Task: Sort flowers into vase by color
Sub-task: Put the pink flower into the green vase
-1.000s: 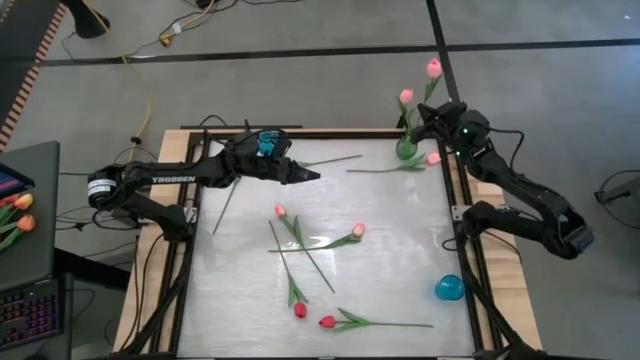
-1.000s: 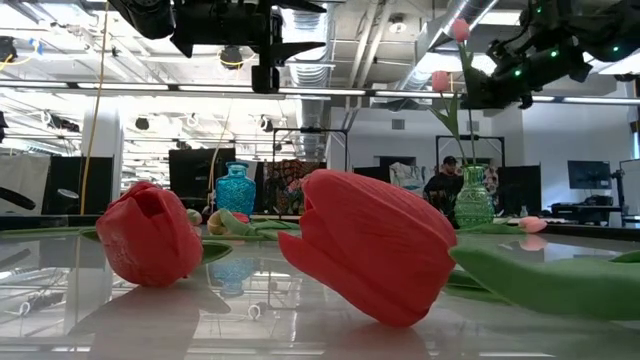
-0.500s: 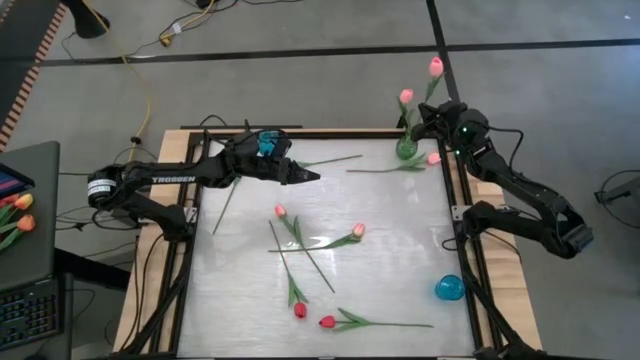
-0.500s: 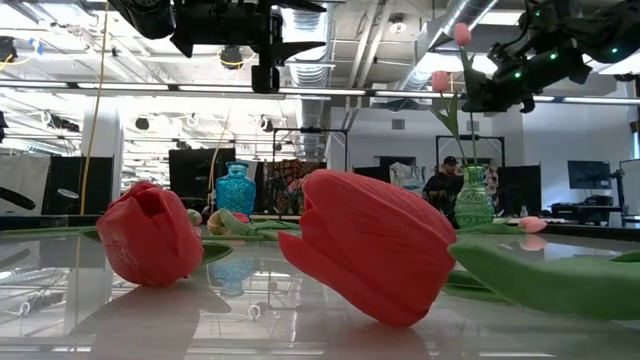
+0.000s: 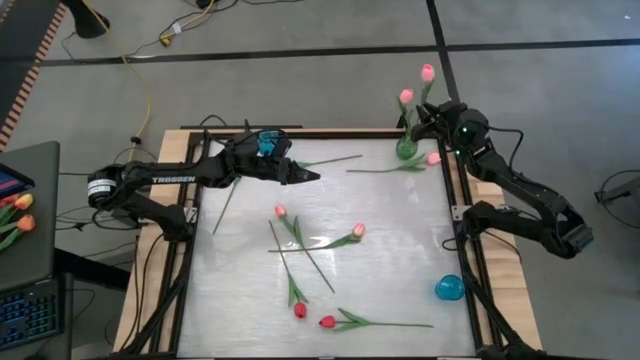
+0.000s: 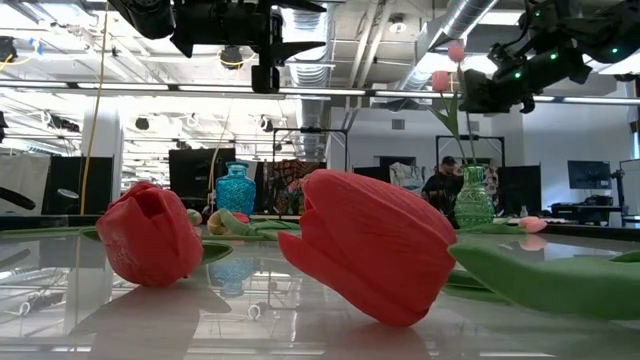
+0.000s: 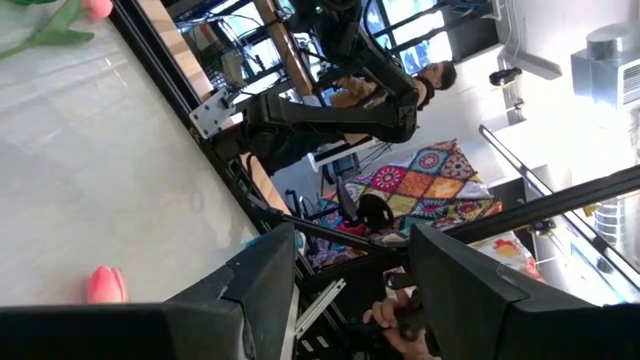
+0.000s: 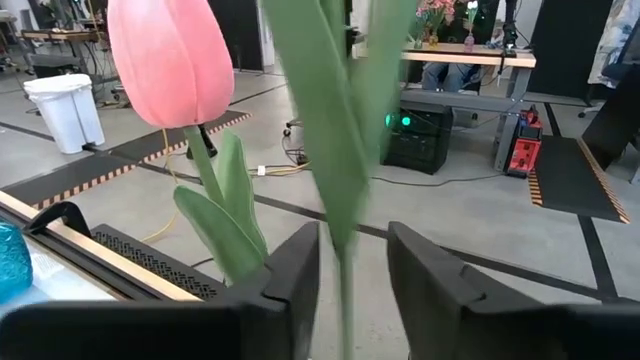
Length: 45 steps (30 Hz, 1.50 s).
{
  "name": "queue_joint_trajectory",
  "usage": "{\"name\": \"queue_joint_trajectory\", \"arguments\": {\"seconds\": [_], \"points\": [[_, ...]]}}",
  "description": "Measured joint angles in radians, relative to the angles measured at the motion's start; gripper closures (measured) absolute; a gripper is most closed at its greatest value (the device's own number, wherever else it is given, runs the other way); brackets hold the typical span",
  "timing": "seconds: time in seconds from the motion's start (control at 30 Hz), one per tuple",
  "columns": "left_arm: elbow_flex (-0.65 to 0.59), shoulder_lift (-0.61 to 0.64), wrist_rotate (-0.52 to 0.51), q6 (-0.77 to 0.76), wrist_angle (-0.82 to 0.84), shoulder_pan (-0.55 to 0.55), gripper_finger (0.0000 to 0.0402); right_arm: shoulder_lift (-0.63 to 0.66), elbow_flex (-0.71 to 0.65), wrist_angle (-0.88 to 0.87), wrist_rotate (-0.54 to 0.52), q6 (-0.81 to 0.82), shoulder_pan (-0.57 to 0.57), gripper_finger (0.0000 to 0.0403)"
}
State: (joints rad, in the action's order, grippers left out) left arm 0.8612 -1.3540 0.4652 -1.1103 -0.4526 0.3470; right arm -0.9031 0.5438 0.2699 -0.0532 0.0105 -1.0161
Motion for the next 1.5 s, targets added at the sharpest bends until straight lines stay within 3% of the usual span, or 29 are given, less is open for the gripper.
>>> {"name": "queue_joint_trajectory", "arguments": {"seconds": [0.23, 0.37, 0.53, 1.03, 1.5], "points": [[0.000, 0.000, 0.000, 0.000, 0.000, 0.000, 0.0217, 0.000, 0.000, 0.000, 0.002, -0.001, 0.001, 0.0175], [0.000, 0.000, 0.000, -0.001, 0.000, 0.000, 0.0217, 0.000, 0.000, -0.005, 0.003, -0.003, 0.002, 0.0153], [0.000, 0.000, 0.007, -0.003, 0.000, 0.000, 0.0217, 0.006, 0.001, -0.038, 0.003, -0.014, 0.016, 0.0148], [0.000, 0.000, 0.014, 0.009, 0.008, 0.000, 0.0217, 0.062, 0.103, -0.375, 0.003, -0.075, 0.103, 0.0148], [0.000, 0.000, 0.025, 0.019, 0.018, -0.003, 0.0217, 0.133, 0.116, -0.439, -0.001, -0.062, 0.139, 0.0148]]}}
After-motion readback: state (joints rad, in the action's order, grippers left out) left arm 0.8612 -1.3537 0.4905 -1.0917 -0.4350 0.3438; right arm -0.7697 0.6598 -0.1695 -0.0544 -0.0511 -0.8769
